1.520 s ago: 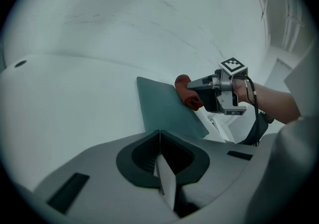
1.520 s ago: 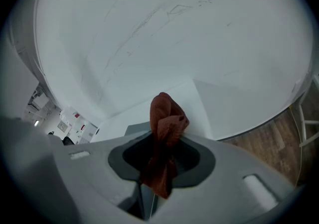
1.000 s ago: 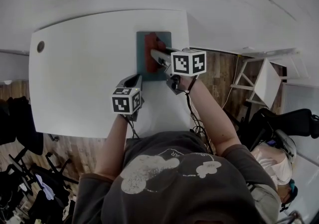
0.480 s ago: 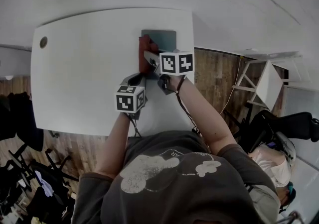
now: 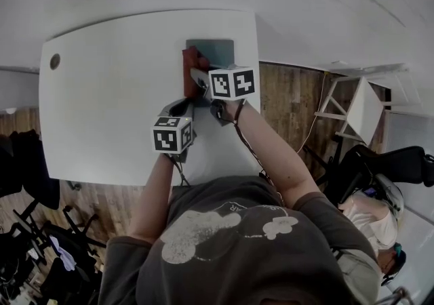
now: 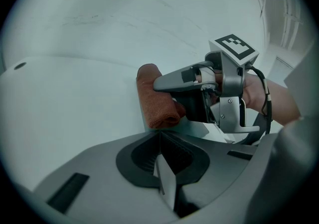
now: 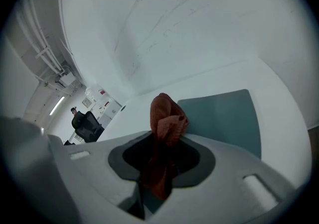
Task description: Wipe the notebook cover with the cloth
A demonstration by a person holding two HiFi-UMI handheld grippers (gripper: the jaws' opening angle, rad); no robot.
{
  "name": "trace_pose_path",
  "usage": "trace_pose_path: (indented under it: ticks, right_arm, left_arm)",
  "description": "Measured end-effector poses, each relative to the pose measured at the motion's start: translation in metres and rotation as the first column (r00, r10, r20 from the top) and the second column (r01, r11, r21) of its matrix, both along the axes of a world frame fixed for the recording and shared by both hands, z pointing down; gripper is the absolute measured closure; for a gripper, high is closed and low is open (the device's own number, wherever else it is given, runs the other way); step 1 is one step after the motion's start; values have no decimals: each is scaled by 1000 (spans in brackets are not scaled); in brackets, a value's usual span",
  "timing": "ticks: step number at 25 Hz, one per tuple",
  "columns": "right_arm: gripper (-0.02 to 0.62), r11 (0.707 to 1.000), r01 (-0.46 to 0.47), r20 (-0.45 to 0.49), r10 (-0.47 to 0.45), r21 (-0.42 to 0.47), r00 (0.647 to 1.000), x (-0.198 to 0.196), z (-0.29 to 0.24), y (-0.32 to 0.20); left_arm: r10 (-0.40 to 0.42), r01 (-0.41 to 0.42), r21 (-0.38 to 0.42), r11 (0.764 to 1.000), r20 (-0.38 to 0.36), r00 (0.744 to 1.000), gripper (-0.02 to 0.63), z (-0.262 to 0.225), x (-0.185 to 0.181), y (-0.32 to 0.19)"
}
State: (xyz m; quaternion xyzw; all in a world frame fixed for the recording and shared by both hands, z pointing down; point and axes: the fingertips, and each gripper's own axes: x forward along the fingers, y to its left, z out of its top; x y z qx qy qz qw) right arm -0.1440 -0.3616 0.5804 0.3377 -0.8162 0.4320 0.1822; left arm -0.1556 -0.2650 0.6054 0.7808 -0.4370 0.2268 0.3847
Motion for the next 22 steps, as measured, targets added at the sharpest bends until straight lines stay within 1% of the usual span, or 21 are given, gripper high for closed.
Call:
trace_pose_path:
  ticks: [8,16,22]
  right_arm:
    - [490,1000,-9,-21,9,1,1000,12,0,4]
    - [489,999,-31,-68,32,20,997,45,0,5]
    - [489,998,-66,-76,68,21,995,68,-1,7]
  left_arm:
    - [-4,4,1,1000,0,1000,598,-2,-2,2]
    - [7,-7,6,1000,15,1000,598,-1,0,4]
    - [14,-14,6,1000,31,999,598,-2,0,5]
